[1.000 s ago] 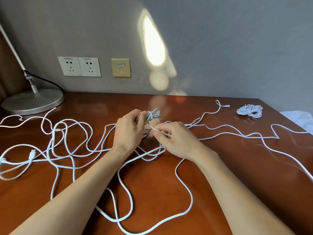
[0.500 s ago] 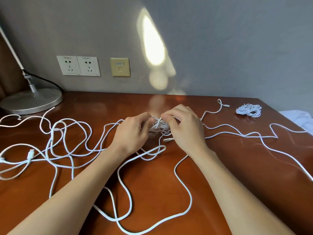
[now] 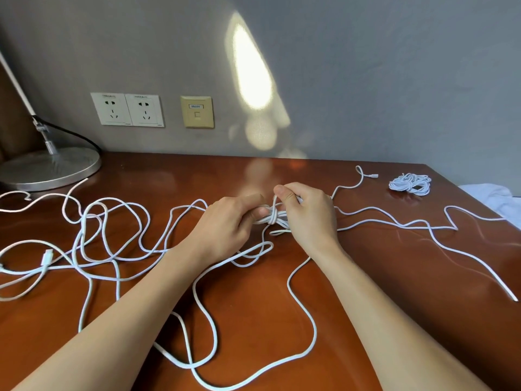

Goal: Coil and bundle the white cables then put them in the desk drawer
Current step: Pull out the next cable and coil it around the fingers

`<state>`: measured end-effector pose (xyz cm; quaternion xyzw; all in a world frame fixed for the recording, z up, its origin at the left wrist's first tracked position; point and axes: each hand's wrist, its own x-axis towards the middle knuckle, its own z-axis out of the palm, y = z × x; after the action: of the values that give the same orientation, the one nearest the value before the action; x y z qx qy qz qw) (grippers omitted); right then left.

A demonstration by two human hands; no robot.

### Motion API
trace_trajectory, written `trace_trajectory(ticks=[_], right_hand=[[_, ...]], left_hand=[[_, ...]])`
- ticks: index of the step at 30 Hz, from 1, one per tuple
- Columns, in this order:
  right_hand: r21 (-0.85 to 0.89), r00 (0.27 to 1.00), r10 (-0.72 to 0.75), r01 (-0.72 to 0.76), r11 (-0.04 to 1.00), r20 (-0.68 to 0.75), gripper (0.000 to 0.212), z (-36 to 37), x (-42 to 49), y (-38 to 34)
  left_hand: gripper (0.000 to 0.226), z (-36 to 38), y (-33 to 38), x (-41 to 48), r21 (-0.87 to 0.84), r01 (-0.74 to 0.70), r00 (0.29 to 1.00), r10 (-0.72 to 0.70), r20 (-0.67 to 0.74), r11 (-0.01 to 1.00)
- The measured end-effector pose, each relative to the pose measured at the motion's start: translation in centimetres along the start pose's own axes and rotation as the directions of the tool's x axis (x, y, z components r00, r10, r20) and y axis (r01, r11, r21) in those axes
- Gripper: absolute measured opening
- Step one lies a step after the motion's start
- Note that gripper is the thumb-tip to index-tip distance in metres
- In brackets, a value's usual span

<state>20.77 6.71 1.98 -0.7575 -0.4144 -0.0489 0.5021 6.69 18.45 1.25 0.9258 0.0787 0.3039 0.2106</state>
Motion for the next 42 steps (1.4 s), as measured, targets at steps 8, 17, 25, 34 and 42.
trace_trajectory(ticks=[8, 17, 25, 34, 42], right_hand=[[0.049, 0.991, 0.096, -0.101, 0.994, 0.092, 0.026, -0.7, 0.4, -0.2], [0.370, 0.953, 0.155, -0.246, 0.896, 0.259, 0.012, -1.9, 0.8, -0.1], [0.411, 0.949, 0.154, -0.262, 0.873, 0.277, 0.011, -2.4, 1.2, 0.3], [0.265, 0.937, 0.172, -0.256, 0.929, 0.304, 0.014, -2.1, 1.3, 0.8], [0.181, 0.946, -0.002, -0.060, 0.982, 0.325, 0.023, -1.3, 0.2, 0.0]], left_hand=[[0.030, 0.4, -0.2, 0.1, -0.060, 0.006, 1.000, -0.005, 0.005, 0.998], [0.024, -0.1, 0.3, -0.3, -0.172, 0.034, 0.998, -0.043, -0.047, 0.984], [0.024, 0.4, 1.1, -0.4, -0.406, 0.131, 0.986, -0.163, -0.045, 0.905], [0.036, 0.1, 2.4, -0.2, -0.709, 0.272, 0.938, -0.345, 0.044, 0.651], [0.050, -0.6, 2.8, 0.2, -0.776, 0.336, 0.873, -0.485, 0.044, 0.534]])
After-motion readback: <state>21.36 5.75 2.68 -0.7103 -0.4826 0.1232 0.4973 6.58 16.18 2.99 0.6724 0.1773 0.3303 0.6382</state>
